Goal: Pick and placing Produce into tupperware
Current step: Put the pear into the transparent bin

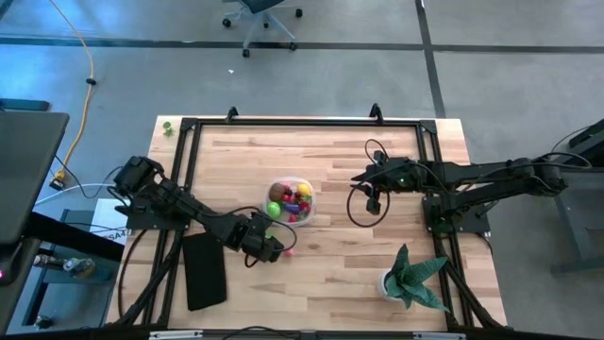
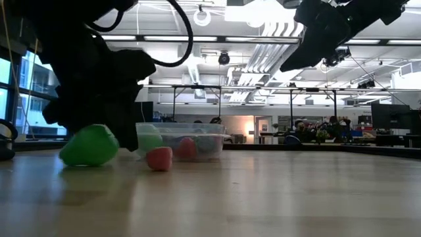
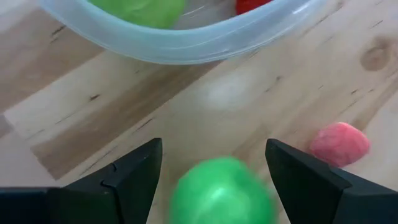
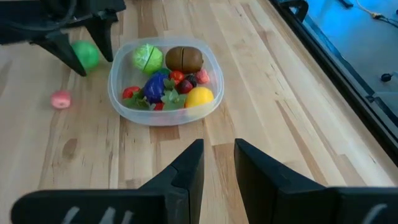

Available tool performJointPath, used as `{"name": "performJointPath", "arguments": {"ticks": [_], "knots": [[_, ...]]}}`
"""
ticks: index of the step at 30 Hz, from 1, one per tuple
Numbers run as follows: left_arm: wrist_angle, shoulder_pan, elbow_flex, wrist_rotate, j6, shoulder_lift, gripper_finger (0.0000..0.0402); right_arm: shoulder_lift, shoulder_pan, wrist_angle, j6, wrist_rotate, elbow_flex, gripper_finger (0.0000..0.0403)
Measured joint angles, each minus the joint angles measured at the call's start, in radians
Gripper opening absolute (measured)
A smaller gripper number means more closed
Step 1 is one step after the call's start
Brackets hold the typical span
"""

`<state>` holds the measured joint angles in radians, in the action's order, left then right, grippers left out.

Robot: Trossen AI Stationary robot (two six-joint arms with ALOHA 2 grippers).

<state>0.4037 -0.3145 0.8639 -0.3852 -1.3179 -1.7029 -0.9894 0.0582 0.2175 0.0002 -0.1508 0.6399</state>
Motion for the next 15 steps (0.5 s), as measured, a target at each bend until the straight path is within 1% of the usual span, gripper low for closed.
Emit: {"name": "performJointPath", "arguments": {"ticks": [5, 10, 12, 15], "knots": [[0.0, 0.0, 0.0, 0.028, 0.003, 0.001, 0.0276, 0.0, 0.0, 0.017, 0.0, 0.0, 0.0, 0.0079], [0.015, 0.0, 0.0, 0.027, 0.061, 0.001, 0.0276, 0.0, 0.0, 0.035, 0.0, 0.0, 0.0, 0.0079], [0.012, 0.0, 0.0, 0.027, 0.104, 0.002, 0.0276, 0.0, 0.0, 0.037, 0.0, 0.0, 0.0, 0.0079], [0.019, -0.001, 0.0, 0.038, 0.231, 0.014, 0.0276, 0.0, 0.0, 0.043, 0.0, 0.0, 0.0, 0.0079]]}}
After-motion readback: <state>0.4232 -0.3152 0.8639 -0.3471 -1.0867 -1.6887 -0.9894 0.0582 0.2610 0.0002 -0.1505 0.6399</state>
